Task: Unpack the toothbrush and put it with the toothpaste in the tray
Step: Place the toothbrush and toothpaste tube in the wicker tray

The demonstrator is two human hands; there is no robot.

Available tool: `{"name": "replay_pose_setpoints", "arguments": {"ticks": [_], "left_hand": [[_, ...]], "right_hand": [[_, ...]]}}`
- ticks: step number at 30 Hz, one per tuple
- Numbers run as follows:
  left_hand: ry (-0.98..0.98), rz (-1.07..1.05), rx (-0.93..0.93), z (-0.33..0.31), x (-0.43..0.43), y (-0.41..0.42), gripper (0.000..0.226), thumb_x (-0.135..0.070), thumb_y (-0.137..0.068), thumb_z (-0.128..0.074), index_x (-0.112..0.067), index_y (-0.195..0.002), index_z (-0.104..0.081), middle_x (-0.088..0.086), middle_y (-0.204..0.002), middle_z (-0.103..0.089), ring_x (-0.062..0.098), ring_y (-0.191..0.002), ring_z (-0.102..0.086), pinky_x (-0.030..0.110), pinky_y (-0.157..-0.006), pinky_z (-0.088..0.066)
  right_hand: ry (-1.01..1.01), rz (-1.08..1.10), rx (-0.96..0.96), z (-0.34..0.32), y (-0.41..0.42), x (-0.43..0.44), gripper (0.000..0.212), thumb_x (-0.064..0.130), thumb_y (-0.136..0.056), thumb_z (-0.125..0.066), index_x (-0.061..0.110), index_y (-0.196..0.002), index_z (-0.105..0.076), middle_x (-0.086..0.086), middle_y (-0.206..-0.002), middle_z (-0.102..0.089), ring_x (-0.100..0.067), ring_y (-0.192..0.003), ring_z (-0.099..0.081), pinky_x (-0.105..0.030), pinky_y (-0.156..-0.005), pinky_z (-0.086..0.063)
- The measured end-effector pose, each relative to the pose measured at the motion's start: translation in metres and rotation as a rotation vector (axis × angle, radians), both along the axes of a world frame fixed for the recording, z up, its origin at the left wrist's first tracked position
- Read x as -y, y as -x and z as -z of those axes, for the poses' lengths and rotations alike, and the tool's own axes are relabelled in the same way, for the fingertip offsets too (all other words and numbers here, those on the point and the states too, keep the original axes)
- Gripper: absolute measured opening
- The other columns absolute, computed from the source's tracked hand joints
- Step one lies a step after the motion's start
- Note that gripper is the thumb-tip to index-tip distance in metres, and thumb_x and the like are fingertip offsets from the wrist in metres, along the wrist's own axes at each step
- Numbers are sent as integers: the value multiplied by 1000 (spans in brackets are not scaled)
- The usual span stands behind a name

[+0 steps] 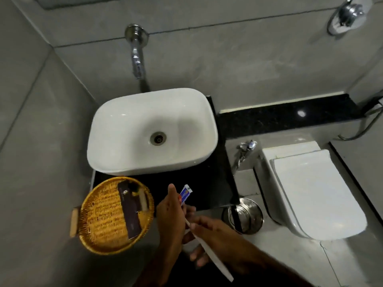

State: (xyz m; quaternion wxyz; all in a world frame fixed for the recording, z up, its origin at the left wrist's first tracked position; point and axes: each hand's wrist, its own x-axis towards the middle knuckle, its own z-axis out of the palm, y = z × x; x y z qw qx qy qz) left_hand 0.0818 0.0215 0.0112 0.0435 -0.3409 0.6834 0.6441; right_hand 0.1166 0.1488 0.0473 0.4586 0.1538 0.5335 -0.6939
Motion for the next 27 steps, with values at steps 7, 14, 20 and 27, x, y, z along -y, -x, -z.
{"name": "replay_pose_setpoints", "arguments": {"ticks": [7, 14, 20, 27], "left_hand": [[-245, -351, -93, 7, 120, 6, 45, -54, -96, -47, -16, -79, -65, 1, -56, -60, 18, -60, -72, 28, -58, -58], [-15, -192, -19, 39, 214, -10, 19, -32, -101, -49, -31, -90, -65, -23, -73, -71, 3, -76, -70, 36, -76, -54], [61, -145, 120, 63, 245, -4, 7, -40, -95, -58, -34, -98, -58, -6, -104, -62, 8, -85, -59, 31, -68, -48], [68, -341, 122, 81, 248, 3, 52, -16, -93, -62, -16, -142, -47, 6, -138, -57, 29, -121, -58, 52, -102, -48]], "right_hand": [[-149, -47, -127, 10, 5, 83, 23, 19, -107, -45, 9, -114, -65, -6, -98, -71, -4, -51, -58, -18, -48, -46], [-204, 39, -82, 39, 28, 176, 21, 12, -104, -53, 8, -114, -71, -10, -94, -68, -15, -81, -66, -21, -61, -58], [-488, -51, -320, 89, 53, 233, 17, 24, -97, -65, 14, -106, -75, 1, -105, -75, -14, -98, -68, -20, -74, -53], [-709, -52, -433, 119, 75, 268, 16, 23, -92, -71, 18, -108, -72, 7, -100, -70, -11, -95, -66, -16, -79, -49]]}}
